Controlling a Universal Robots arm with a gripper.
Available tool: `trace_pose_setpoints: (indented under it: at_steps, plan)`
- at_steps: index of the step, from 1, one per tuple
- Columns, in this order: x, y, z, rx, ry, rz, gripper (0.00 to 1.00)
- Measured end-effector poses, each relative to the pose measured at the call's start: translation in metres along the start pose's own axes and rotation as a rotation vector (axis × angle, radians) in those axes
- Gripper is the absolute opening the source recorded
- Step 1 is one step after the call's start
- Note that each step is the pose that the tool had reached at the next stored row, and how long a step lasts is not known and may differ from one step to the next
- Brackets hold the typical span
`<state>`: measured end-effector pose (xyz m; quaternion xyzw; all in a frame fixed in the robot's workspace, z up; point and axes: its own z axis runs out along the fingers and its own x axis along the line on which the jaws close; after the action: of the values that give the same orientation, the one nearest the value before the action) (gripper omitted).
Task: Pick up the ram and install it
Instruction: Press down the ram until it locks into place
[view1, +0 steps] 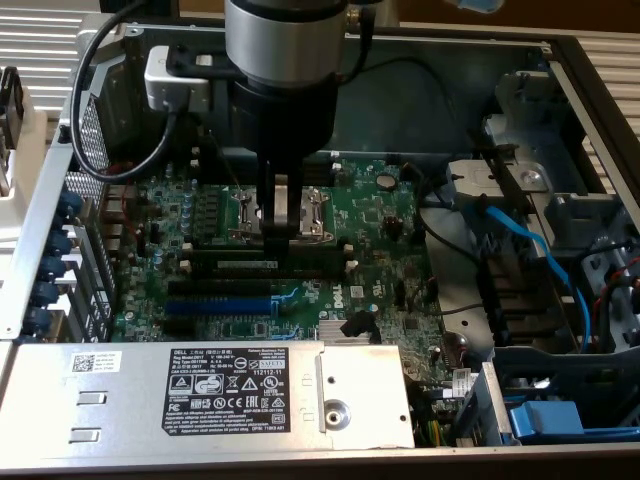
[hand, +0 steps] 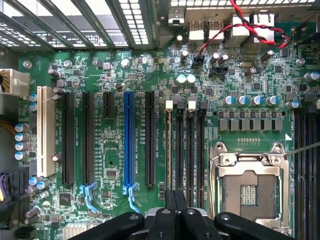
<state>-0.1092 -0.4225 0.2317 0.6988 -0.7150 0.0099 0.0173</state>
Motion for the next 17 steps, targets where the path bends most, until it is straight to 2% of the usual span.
trace_pose_setpoints:
  at_steps: [17]
  plan:
    - [-0.0001, 0.0, 0.0023, -0.0001, 0.0002, 0.0, 0.1]
